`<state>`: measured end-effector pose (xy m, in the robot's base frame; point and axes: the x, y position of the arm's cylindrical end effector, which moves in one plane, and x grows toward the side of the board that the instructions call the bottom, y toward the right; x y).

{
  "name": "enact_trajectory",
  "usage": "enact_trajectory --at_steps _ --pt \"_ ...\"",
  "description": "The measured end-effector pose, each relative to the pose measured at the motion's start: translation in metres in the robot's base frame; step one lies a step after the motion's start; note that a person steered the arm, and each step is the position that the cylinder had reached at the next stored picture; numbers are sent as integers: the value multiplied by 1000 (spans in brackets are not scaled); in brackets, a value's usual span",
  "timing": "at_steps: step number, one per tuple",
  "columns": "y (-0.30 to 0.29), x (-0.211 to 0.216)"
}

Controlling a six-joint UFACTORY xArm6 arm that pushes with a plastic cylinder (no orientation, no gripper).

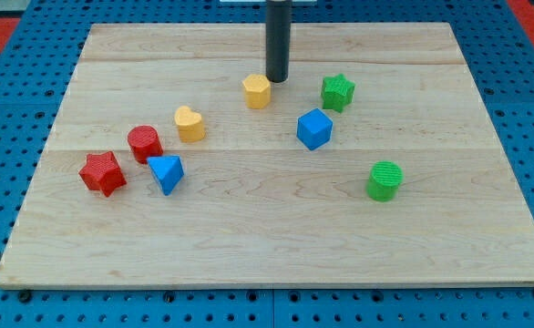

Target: Push the blue cube closer to the green circle

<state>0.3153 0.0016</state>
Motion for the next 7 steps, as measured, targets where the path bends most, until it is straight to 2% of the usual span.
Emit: enact_trajectory --at_steps 2,4,6,7 --pt "-21 28" --pt "-23 8" --pt "-23 6" --pt "4 8"
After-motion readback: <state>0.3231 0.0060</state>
